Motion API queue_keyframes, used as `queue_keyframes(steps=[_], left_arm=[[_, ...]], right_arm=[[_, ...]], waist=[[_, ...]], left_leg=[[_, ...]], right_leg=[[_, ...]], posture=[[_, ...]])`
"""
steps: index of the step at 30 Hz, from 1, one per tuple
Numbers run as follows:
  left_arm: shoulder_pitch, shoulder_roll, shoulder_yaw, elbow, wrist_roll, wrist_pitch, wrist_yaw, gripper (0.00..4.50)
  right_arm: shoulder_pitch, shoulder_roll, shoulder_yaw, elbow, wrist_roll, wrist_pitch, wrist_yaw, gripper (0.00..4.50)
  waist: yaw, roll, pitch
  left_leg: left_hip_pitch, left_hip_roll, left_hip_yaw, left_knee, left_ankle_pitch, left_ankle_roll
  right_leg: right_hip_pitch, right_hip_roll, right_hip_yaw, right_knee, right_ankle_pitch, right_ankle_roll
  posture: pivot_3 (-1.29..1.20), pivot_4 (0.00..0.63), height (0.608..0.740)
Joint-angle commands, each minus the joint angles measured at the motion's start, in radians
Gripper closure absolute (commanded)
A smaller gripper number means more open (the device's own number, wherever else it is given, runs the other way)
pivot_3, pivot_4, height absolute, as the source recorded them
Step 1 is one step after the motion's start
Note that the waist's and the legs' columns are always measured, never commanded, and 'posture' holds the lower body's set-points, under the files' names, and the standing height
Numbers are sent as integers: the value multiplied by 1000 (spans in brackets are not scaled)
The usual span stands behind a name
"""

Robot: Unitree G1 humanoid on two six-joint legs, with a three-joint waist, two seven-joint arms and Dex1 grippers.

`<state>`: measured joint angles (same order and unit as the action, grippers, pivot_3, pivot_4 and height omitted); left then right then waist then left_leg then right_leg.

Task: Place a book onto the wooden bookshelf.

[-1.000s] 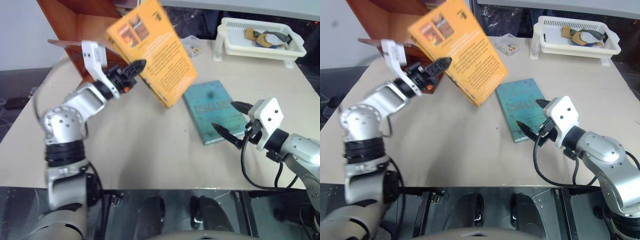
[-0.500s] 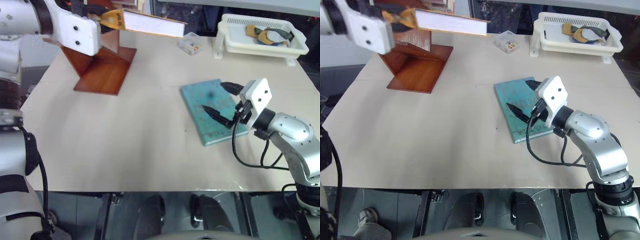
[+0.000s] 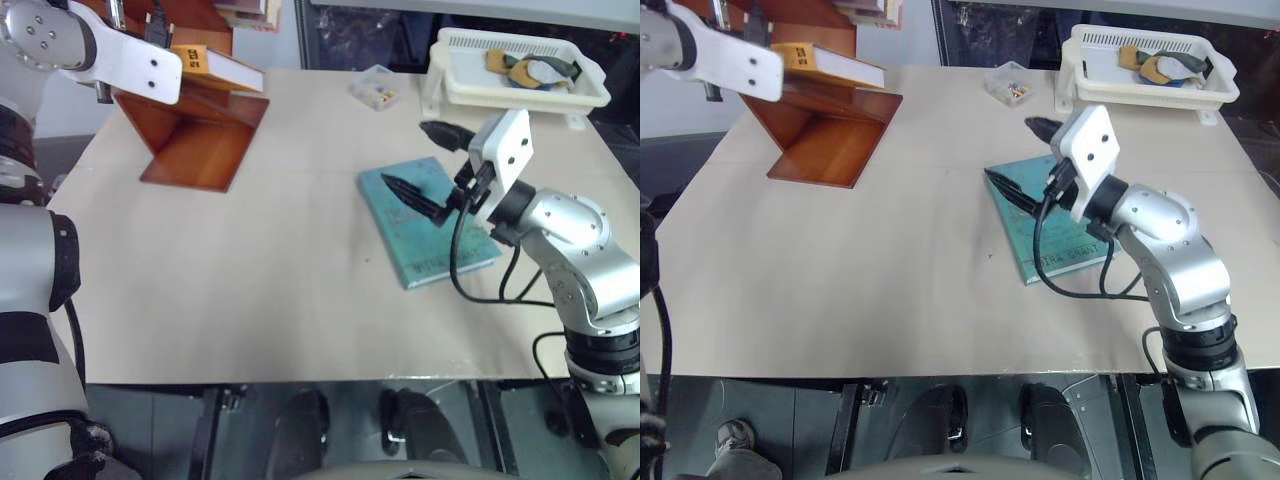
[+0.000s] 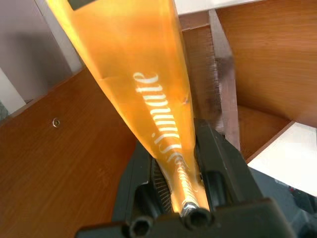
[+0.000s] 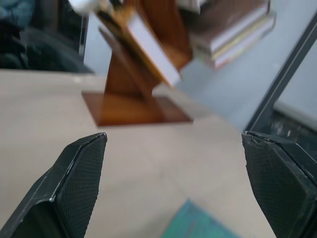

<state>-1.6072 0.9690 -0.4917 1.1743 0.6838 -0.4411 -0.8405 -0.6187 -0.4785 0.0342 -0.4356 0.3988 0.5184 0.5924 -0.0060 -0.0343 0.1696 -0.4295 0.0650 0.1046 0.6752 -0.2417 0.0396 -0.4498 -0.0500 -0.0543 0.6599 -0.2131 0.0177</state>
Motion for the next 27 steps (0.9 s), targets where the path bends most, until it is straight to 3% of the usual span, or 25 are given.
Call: queue_keyframes(steps=[1, 5, 6, 7, 10, 14, 16, 19, 21, 25, 27], left_arm=[[-23, -6, -4, 55, 27, 36, 49, 4019], [-17, -14, 4, 81, 20, 30, 41, 4019], [-14, -13, 10, 85, 13, 29, 34, 2967], [-5, 0, 25, 90, -4, 21, 27, 2781], [25, 40, 60, 86, -46, -28, 29, 957], [89, 116, 180, 40, -185, -179, 23, 957], [156, 96, 332, -20, -409, -183, -120, 957], [344, 21, 558, -304, -803, 77, -337, 957], [499, 3, 618, -554, -940, 276, -361, 957], [902, -111, 710, -1211, -1265, 771, -123, 957], [1019, -165, 736, -1369, -1348, 891, -24, 420]], right_arm=[[-34, 12, -15, -26, 13, 1, -14, 0], [-44, 16, -12, -28, 12, 7, -15, 0], [-45, 15, -12, -27, 12, 7, -13, 0], [-45, 13, -14, -28, 14, 8, -11, 0], [-38, 3, -23, -25, 20, 11, 1, 0], [-2, -33, -50, -36, 35, 31, 22, 0], [40, -76, -66, -51, 38, 43, 38, 0], [112, -138, -90, -73, 37, 53, 57, 0], [145, -165, -99, -85, 38, 56, 66, 0], [236, -229, -144, -150, 97, 125, 92, 0], [278, -253, -170, -175, 118, 141, 95, 0]], waist=[[-4, 0, 0], [-7, 1, 0], [-7, 1, 0], [-8, 1, 0], [-10, 1, 0], [-10, 1, 0], [-6, 1, 0], [13, 1, 1], [15, 1, 1], [4, 2, 0], [2, 1, 0]], left_leg=[[0, 0, 0, 1, 0, 0], [1, 4, 0, 6, 0, 0], [1, 4, 0, 7, 0, 0], [1, 4, 1, 7, 0, 0], [-1, 5, 1, 8, 0, 0], [-3, 5, 3, 8, 0, 0], [-4, 6, 3, 8, 0, 0], [-4, 6, 2, 10, 0, 0], [-4, 5, 2, 12, 0, 0], [-1, 5, -1, 13, 1, -2], [-2, 6, -3, 14, 1, -2]], right_leg=[[0, 0, 0, 1, 0, 0], [0, 2, 0, 5, 0, 0], [0, 2, 0, 5, 0, -1], [0, 2, 0, 5, 0, -1], [0, 2, 0, 5, 0, -1], [-2, 2, 2, 3, 2, -4], [-2, 1, 2, 3, 3, -4], [-1, -2, 0, 3, 3, -4], [1, -3, 0, 2, 3, -4], [3, -3, 5, 4, 4, -2], [3, -2, 7, 4, 4, -2]], posture=[[0, 150, 740], [0, 150, 740], [0, 150, 740], [0, 150, 740], [0, 150, 740], [0, 150, 740], [0, 150, 740], [0, 150, 740], [0, 150, 740], [0, 150, 740], [0, 150, 740]])
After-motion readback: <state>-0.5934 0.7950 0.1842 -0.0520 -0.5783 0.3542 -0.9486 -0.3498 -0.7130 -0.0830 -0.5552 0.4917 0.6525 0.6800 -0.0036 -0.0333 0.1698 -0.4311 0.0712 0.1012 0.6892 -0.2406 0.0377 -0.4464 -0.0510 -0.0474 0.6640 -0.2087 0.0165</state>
